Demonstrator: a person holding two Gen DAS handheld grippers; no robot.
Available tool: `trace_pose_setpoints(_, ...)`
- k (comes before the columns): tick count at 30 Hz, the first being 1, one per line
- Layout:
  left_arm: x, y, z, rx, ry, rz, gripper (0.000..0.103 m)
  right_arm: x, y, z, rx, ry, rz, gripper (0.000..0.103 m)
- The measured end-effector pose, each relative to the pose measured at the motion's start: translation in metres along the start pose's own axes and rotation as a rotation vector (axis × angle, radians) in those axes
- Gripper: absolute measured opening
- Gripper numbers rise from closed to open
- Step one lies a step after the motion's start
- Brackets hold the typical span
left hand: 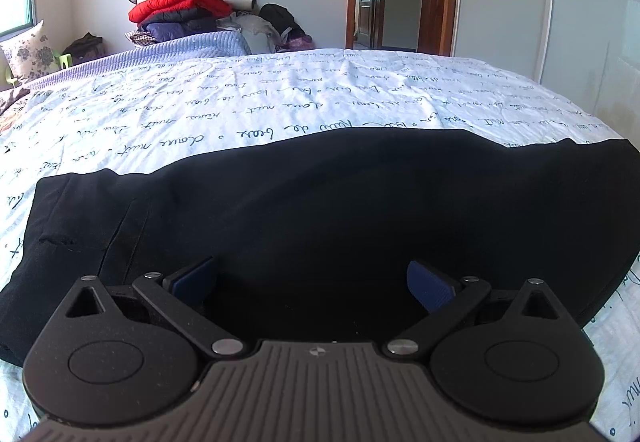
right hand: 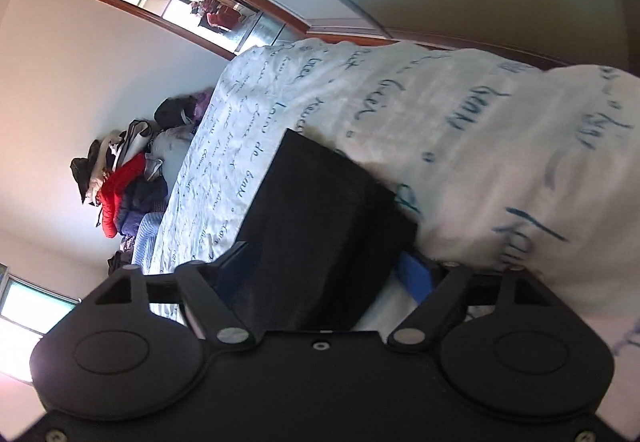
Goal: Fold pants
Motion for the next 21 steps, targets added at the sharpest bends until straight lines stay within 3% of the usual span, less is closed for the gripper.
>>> trace_pose_setpoints(1,0.000,0.000,0.000,0.000,-0.001,-0.001,0.103,-0.001,-0.001,-0.001,0.003,-0.006,-0.005,0.083)
trace_pose_setpoints(2,0.000,0.000,0.000,0.001,-0.001,-0.002,0.103,-0.002,-0.002,-0.002,0.011,0.000,-0.008,0.067)
trace_pose_setpoints(3,0.000,0.000,0.001,0.001,-0.002,-0.003,0.103,-0.003,-0.002,-0.001,0.016,0.015,-0.001,0.025)
trace_pose_setpoints(4,0.000,0.000,0.001,0.002,-0.002,-0.005,0.103,-0.003,-0.004,-0.001,0.000,0.033,0.010,0.006)
trace_pose_setpoints(8,0.000,0.002,0.001,0.001,-0.002,-0.007,0.103,-0.006,0.002,0.005,0.034,0.101,0.023,0.007)
trace_pose_setpoints(13,-0.001,0.003,0.001,-0.003,0.003,0.008,0.103,-0.042,0.062,-0.001,0.123,0.165,-0.144,0.007)
trace_pose_setpoints(15,-0.001,0.005,0.001,-0.002,0.009,0.016,0.103,-0.042,0.084,0.001,0.131,0.189,-0.154,0.006)
trace_pose_setpoints(17,-0.001,0.008,0.002,-0.001,0.024,0.032,0.102,-0.021,0.091,0.003,0.120,0.173,-0.124,0.006)
trace_pose_setpoints(21,0.004,0.023,0.001,-0.012,0.072,0.092,0.101,0.061,0.065,0.011,0.040,-0.017,-0.049,0.005)
Point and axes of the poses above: each gripper's, at about its wrist camera, not at the fingertips, and y roughly against the way its jaws point, x to its right, z to its underside, the point moved 3 cm from there along -y, roughly the way its jaws point
